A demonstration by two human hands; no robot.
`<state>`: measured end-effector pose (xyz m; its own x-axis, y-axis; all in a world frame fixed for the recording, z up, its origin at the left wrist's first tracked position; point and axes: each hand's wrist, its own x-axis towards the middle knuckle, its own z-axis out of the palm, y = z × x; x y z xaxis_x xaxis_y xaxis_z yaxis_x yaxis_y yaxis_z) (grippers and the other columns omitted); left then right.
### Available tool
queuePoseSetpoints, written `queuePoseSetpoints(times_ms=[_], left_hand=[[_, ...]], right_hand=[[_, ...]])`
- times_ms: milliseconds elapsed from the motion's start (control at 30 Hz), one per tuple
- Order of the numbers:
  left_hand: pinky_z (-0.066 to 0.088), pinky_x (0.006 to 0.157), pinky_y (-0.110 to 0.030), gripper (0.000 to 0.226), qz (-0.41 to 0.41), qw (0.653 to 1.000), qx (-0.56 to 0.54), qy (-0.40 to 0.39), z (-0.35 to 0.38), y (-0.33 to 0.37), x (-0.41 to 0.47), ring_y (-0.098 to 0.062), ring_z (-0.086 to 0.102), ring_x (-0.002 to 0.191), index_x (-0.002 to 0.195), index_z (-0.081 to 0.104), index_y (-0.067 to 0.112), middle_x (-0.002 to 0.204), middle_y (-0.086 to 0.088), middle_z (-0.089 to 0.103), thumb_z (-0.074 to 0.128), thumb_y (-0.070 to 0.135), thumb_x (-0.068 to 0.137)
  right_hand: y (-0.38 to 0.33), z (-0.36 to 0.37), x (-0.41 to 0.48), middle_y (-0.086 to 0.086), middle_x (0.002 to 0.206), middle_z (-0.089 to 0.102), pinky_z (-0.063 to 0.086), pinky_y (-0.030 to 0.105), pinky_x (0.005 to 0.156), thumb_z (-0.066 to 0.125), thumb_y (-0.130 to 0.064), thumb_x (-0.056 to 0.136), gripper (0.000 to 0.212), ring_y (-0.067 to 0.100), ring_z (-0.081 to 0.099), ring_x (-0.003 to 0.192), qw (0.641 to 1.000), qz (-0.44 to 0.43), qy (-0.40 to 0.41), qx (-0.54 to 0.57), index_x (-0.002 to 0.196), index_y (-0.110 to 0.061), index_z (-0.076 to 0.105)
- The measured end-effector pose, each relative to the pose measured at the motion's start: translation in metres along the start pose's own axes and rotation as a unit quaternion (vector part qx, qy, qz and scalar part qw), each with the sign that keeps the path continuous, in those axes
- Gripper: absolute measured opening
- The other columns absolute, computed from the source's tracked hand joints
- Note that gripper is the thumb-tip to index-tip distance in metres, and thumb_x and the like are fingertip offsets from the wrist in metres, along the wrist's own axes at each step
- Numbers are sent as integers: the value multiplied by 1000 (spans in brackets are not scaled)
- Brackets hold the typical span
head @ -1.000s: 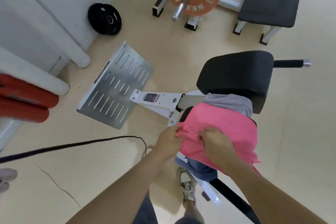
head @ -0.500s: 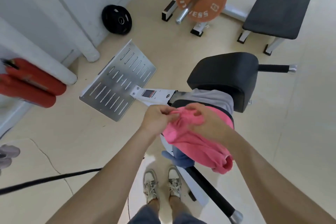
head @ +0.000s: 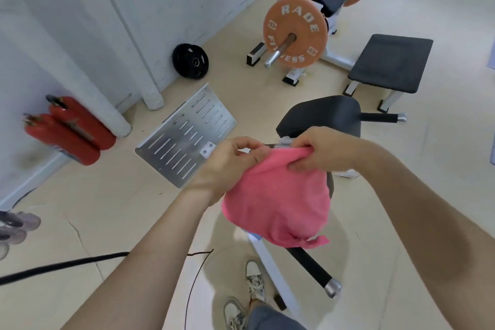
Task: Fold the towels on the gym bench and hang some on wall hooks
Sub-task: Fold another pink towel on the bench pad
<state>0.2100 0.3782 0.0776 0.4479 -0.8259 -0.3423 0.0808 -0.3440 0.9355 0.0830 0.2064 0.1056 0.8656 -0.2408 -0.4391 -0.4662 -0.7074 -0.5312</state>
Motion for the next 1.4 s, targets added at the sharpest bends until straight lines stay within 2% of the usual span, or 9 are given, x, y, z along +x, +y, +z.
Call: queuePoseSetpoints(times_ms=[233, 433, 533, 633, 767, 900, 1067, 1267, 1400], left_hand=[[51, 56, -18, 21, -19, 985, -114, -132, -38, 21, -69, -10, 66, 63, 84, 75, 7, 75, -5, 72, 67, 26, 77], [55, 82, -27, 24, 30, 962, -264, 64, -26, 58, -87, -9, 67, 91, 110, 66, 16, 103, 1, 73, 53, 30, 94], [39, 108, -40, 64, 47, 967, -225, 107, -13, 72, -87, -16, 54, 122, 122, 63, 20, 130, -4, 60, 78, 52, 68], [55, 80, -25, 21, 70, 971, -225, 43, 19, 91, -91, -13, 68, 82, 88, 76, 14, 89, -5, 73, 70, 29, 75], [49, 74, -34, 22, 29, 990, 101, 90, 70, 109, -94, -20, 63, 76, 88, 75, 18, 84, -8, 72, 82, 25, 69], [51, 75, -34, 17, 118, 879, 286, 363, 135, 128, -67, -24, 64, 78, 90, 72, 13, 84, -9, 72, 63, 3, 80], [43, 63, -38, 14, 78, 744, 379, 545, 163, 153, -47, -36, 59, 78, 71, 55, 14, 75, -14, 63, 42, 17, 76], [26, 40, -18, 36, -31, 906, 9, 423, 187, 167, -6, -21, 48, 42, 68, 59, 12, 47, -3, 54, 36, 19, 94], [54, 51, -25, 33, -26, 899, -216, 381, 183, 157, 17, -22, 70, 58, 100, 63, 6, 78, -16, 74, 31, 17, 100]], right_hand=[[-37, -22, -25, 10, 77, 69, 51, 25, 57, 73, -14, 78, 21, 17, 63, 64, 902, -64, -117, 411, 92, 1, 71], [-46, -34, -25, 11, 93, 60, 47, 37, 82, 88, -26, 51, 57, 26, 53, 91, 762, -165, -97, 618, 102, -7, 73], [-31, -52, -33, 9, 79, 46, 28, 26, 54, 85, -27, 59, 63, 15, 42, 58, 812, -175, -139, 539, 116, -10, 67], [-3, -79, -52, 15, 86, 49, 40, 26, 54, 83, -24, 68, 55, 20, 45, 63, 886, -154, -168, 404, 118, -8, 65], [44, -120, -86, 15, 88, 66, 49, 37, 78, 80, -20, 73, 18, 24, 60, 80, 977, -116, -144, 105, 90, -17, 76], [97, -152, -106, 4, 78, 69, 51, 39, 74, 75, -33, 77, 15, 23, 62, 75, 992, -61, 53, -92, 80, -18, 75], [130, -192, -122, 5, 58, 54, 45, 29, 47, 48, -20, 87, 22, 25, 55, 54, 961, -59, 264, 54, 69, -10, 55], [132, -194, -120, 22, 82, 73, 43, 17, 34, 36, -33, 101, 32, 19, 58, 43, 831, 13, 23, 556, 103, -7, 54], [143, -184, -82, 24, 111, 67, 55, 24, 44, 36, -44, 101, 45, 28, 72, 70, 757, 14, -100, 645, 115, -5, 52]])
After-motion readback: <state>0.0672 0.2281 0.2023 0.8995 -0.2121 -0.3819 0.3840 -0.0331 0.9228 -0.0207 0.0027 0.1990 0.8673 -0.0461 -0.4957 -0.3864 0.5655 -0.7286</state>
